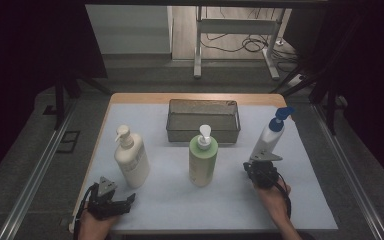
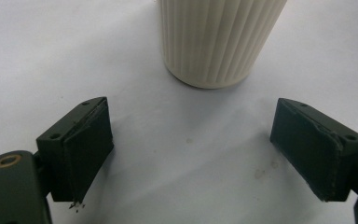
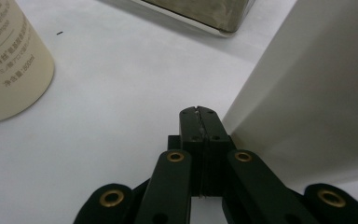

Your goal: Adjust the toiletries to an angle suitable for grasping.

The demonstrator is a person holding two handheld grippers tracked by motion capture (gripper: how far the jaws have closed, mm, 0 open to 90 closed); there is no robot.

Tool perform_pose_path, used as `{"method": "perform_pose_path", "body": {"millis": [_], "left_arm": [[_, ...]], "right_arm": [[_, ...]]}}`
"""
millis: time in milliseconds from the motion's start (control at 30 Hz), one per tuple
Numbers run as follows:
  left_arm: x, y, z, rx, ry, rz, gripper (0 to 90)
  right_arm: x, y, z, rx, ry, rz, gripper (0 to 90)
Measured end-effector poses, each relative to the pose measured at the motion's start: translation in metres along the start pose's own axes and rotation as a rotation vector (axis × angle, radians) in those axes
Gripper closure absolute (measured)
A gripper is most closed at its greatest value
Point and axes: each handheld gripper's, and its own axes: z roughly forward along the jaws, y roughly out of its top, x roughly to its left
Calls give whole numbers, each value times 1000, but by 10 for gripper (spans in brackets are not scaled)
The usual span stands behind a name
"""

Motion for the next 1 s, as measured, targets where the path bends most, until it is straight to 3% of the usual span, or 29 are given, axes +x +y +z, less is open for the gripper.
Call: {"method": "perform_pose_path", "body": {"millis": [367,633,1000], "left_arm": [[0,0,0,0,-1,0,125],[0,0,0,0,-1,0,125],[0,0,0,0,-1,-1,124]], "right_arm": [[1,5,1,-28,-11,-5,900],[1,2,-2,-18,-16,7,900],[-14,-8,-11,-23,-22,10,900]]}}
